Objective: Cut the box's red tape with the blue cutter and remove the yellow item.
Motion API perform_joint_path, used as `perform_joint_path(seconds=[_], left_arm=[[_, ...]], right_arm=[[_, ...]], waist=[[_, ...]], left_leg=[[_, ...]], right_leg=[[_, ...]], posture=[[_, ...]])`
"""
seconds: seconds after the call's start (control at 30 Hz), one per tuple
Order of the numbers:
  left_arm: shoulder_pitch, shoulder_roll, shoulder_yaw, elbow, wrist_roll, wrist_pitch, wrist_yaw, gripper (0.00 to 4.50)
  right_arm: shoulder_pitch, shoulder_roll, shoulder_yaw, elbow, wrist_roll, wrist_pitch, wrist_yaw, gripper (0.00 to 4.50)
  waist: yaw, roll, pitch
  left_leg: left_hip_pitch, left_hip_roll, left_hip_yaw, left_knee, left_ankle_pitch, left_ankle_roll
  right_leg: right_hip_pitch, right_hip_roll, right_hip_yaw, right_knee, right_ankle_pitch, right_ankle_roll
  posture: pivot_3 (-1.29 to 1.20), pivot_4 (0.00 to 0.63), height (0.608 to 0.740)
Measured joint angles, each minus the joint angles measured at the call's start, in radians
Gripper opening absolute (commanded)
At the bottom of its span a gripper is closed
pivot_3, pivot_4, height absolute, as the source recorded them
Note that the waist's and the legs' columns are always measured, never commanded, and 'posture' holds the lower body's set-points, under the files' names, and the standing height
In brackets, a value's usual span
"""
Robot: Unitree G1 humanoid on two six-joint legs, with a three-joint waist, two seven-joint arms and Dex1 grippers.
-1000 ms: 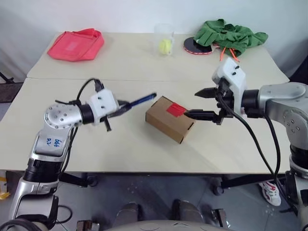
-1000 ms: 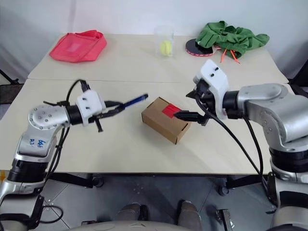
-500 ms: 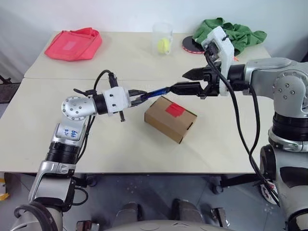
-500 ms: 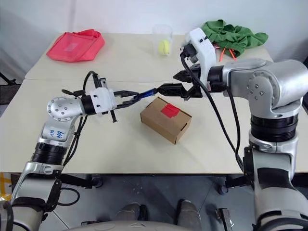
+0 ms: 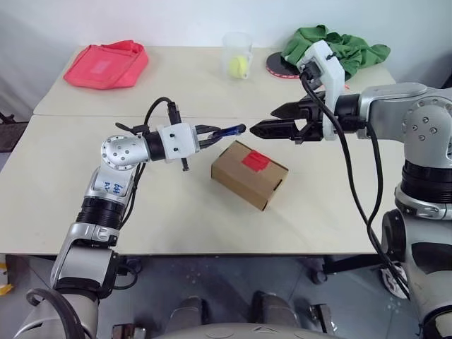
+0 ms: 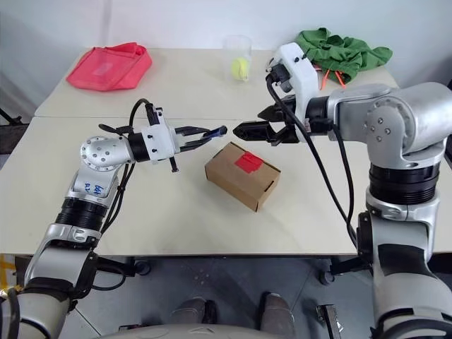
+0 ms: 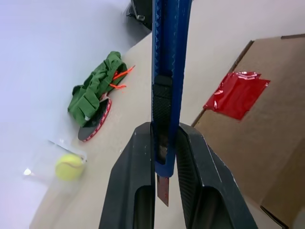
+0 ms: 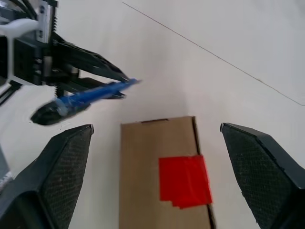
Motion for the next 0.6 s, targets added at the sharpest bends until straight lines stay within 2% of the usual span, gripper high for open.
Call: perform_joint_path(seconds=[0.1,0.27,0.53,0.6], left_arm=[[0.0,0.006,-0.006,0.013,0.021,-0.009,0.003,0.39],[-0.011,0.006,-0.018,0.041,0.087,-0.017,0.062,0.39],[-0.041,0.005,-0.027,0.076,0.148,-0.028,0.134,0.39],[-0.043,-0.001,-0.028,0.08,0.152,-0.028,0.143,0.39]], right_arm=[[0.0,-0.037,-0.007,0.0,-0.003,0.005,-0.003,4.47],[-0.009,-0.023,-0.051,-0.001,0.006,0.067,-0.03,4.47],[-0.039,0.084,-0.142,0.005,0.041,0.127,-0.116,4.47],[-0.047,0.164,-0.172,0.027,0.052,0.126,-0.172,4.47]], waist=[[0.001,0.0,0.0],[-0.001,0.0,0.0],[-0.001,0.0,0.0],[-0.003,0.0,0.0]], left_leg=[[0.0,0.0,0.0,0.0,0.0,0.0],[0.0,0.0,0.0,0.0,0.0,0.0],[0.0,0.0,0.0,0.0,0.0,0.0],[0.0,0.0,0.0,0.0,0.0,0.0]], right_leg=[[0.0,0.0,0.0,0.0,0.0,0.0],[0.0,0.0,0.0,0.0,0.0,0.0],[0.0,0.0,0.0,0.0,0.0,0.0],[0.0,0.0,0.0,0.001,0.0,0.0]], posture=[[0.0,0.15,0.74],[0.0,0.15,0.74],[0.0,0.15,0.74],[0.0,0.15,0.74]])
